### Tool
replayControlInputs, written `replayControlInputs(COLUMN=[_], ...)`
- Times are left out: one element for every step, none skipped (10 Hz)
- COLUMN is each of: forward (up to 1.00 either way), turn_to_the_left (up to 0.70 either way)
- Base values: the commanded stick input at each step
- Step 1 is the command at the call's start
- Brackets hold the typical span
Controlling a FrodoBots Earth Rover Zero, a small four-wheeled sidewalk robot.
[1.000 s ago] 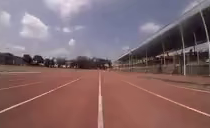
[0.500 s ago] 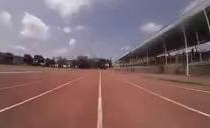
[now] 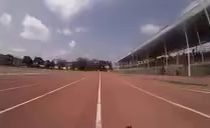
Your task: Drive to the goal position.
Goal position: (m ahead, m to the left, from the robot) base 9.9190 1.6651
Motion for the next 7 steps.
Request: replayControlInputs(forward=[0.70, 0.70, 0.70, 0.70, 0.70, 0.70, 0.70], turn_to_the_left=[0.00, 0.00, 0.00, 0.00, 0.00, 0.00, 0.00])
